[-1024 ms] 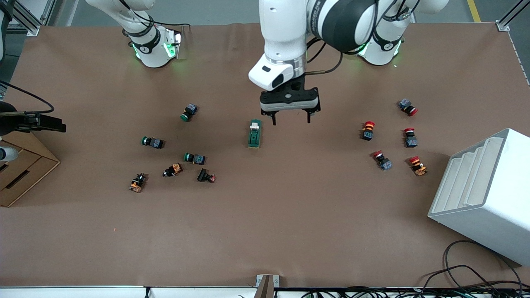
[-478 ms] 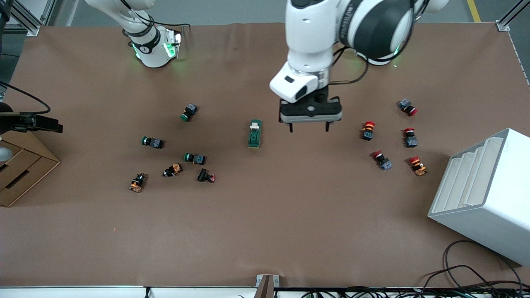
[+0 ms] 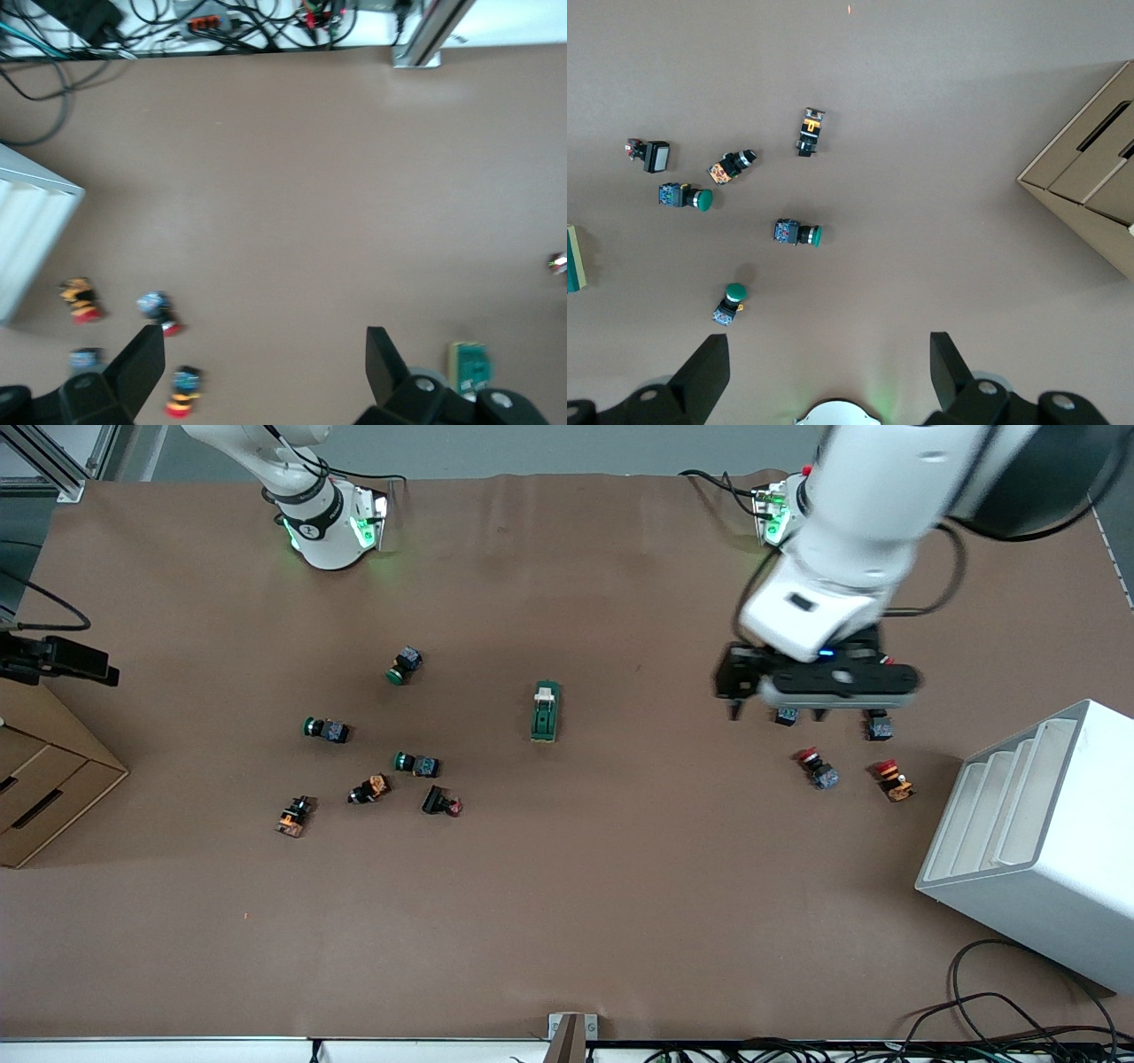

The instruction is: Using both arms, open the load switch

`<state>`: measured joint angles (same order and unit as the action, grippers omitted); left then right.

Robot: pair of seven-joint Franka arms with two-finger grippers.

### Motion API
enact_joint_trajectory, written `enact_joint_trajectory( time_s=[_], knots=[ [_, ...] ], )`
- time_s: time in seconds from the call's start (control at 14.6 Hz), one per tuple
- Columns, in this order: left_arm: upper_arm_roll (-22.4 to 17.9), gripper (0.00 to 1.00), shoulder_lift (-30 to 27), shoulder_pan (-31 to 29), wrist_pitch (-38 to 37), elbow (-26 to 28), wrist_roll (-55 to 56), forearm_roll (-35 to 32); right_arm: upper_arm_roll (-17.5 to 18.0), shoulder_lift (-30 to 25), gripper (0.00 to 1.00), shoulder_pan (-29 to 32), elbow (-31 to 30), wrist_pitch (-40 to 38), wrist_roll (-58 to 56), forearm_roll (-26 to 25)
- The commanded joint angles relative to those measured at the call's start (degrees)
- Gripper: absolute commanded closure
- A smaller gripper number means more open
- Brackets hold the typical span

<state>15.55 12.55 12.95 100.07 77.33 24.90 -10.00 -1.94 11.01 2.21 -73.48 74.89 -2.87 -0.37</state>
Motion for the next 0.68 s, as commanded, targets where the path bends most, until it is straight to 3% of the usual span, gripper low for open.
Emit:
enact_joint_trajectory(
  time_s=[0.0,0.14,0.34,0.61],
  knots=[
    [-2.18,0.00,-3.75,-2.30,-3.12,2.29,-8.79,1.47,-1.22,-5.72,0.00,-0.89,-6.93,2.27,-0.56,0.63],
    [-3.68,0.00,-5.77,-3.28,-6.97,2.21,-11.88,2.69,-1.22,-8.71,0.00,-0.89,-10.18,3.86,-0.65,0.54],
    [-8.86,0.00,-8.93,-4.24,-11.81,2.30,-14.17,10.51,-1.14,-12.23,0.00,-0.80,-13.35,4.91,-0.73,0.54],
    [-9.14,0.00,-12.10,-6.53,-15.34,2.65,-18.30,10.53,-1.14,-14.35,0.00,-0.71,-13.71,4.74,-0.82,0.54]
  ],
)
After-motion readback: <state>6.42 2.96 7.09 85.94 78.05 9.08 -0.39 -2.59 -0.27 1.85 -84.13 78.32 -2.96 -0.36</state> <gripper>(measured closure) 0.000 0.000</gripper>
